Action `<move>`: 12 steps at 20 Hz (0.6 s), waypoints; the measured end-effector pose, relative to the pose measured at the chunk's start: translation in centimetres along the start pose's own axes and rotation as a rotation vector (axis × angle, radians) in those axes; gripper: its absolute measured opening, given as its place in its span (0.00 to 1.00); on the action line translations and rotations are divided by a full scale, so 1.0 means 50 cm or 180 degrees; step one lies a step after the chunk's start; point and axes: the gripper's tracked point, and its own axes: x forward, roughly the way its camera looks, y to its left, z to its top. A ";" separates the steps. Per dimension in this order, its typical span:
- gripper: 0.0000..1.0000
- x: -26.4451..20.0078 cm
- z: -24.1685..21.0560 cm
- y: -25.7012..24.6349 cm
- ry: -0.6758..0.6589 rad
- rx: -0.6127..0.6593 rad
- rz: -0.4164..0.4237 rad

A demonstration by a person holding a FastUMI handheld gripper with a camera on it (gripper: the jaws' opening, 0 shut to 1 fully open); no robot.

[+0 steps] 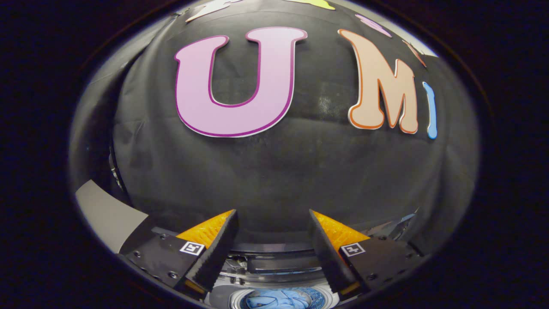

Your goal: Put the clothes into the washing machine and then close the washing machine lid.

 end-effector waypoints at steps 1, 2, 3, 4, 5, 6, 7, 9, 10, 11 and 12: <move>0.99 -0.010 -0.001 0.000 -0.0028 0.0004 0.0010; 0.99 -0.018 -0.003 0.000 -0.0057 0.0002 0.0015; 0.99 -0.028 -0.003 -0.002 -0.0090 -0.0003 0.0015; 0.99 -0.038 -0.007 -0.001 -0.0130 -0.0003 0.0012; 0.99 -0.051 -0.009 -0.003 -0.0171 -0.0001 0.0013; 0.99 -0.062 -0.012 -0.003 -0.0199 -0.0004 0.0019; 0.99 -0.076 -0.016 -0.003 -0.0220 -0.0010 0.0026; 0.99 -0.101 -0.027 -0.003 -0.0232 -0.0026 0.0034; 0.99 -0.114 -0.036 -0.003 -0.0232 -0.0029 0.0037; 0.99 -0.127 -0.042 -0.004 -0.0237 -0.0028 0.0044; 0.99 -0.141 -0.049 -0.005 -0.0244 -0.0026 0.0051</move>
